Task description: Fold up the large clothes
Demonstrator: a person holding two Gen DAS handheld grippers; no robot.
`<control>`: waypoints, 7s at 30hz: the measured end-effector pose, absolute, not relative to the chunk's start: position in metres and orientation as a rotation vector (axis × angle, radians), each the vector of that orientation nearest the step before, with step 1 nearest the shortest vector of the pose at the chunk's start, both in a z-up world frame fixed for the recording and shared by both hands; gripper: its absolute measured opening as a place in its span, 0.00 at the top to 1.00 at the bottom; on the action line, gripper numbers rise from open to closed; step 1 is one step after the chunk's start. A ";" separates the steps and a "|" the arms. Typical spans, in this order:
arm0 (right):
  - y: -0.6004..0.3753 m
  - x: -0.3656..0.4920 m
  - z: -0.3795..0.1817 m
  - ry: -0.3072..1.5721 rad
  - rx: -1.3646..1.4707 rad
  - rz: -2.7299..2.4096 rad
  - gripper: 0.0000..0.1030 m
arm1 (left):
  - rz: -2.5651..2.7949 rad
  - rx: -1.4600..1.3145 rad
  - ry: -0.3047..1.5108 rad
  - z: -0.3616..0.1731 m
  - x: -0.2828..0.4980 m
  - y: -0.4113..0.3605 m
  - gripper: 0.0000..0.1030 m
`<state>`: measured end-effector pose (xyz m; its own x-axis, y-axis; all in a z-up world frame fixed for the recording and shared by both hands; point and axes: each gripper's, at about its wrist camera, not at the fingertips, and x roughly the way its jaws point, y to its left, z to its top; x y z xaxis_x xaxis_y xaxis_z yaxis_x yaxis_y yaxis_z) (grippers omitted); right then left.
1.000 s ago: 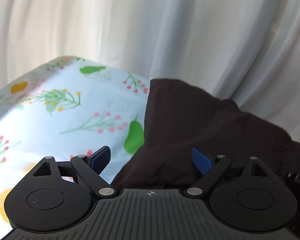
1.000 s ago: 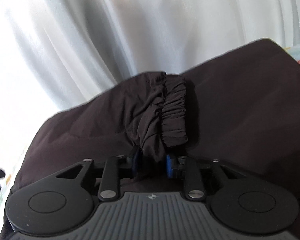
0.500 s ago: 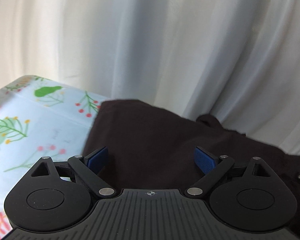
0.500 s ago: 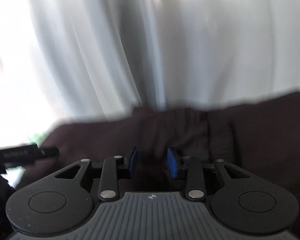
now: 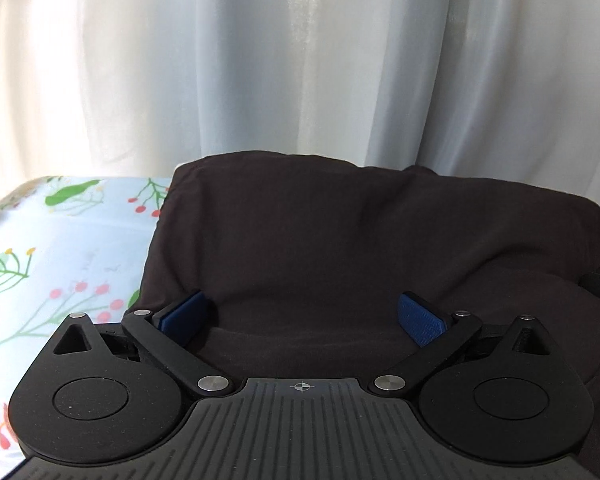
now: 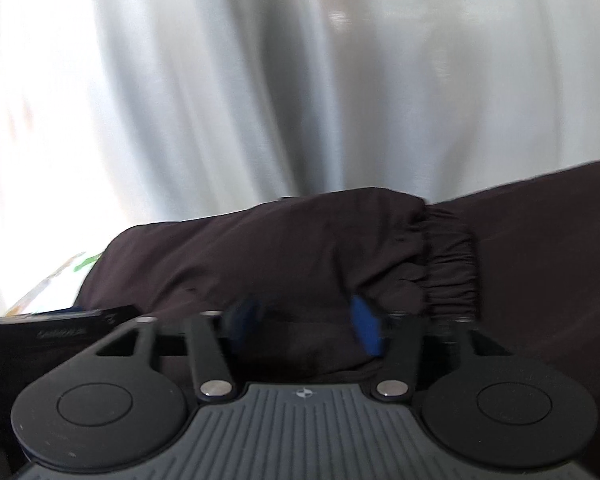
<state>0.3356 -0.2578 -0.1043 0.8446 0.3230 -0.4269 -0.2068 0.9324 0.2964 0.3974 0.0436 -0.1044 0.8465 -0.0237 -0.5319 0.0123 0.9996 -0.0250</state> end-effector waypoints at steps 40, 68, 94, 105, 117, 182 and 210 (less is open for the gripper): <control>-0.377 0.144 -0.042 0.702 0.266 0.193 0.69 | -0.079 -0.041 0.746 -0.026 0.283 0.080 0.00; -0.511 -0.027 -0.082 0.915 0.696 0.112 0.72 | 0.109 -0.383 1.108 -0.048 0.082 0.219 0.48; -0.500 0.003 -0.027 0.631 0.912 0.353 0.90 | -0.097 -0.555 0.894 0.008 0.077 0.222 0.86; -0.494 0.079 0.011 0.466 0.853 0.368 0.91 | -0.199 -0.649 0.706 0.062 0.123 0.217 0.86; -0.497 0.188 0.049 0.369 0.716 0.205 0.91 | -0.238 -0.662 0.593 0.100 0.223 0.219 0.86; -0.388 0.366 -0.007 0.412 0.461 -0.032 0.63 | 0.180 -0.284 0.520 0.013 0.452 0.126 0.48; -0.487 0.413 -0.090 0.533 0.571 -0.047 1.00 | -0.086 -0.171 0.592 -0.051 0.539 0.074 0.50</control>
<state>0.4132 -0.4865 -0.0901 0.8643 0.1025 -0.4925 0.1863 0.8441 0.5027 0.5394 0.0742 -0.0511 0.8267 -0.1294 -0.5476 0.0314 0.9823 -0.1847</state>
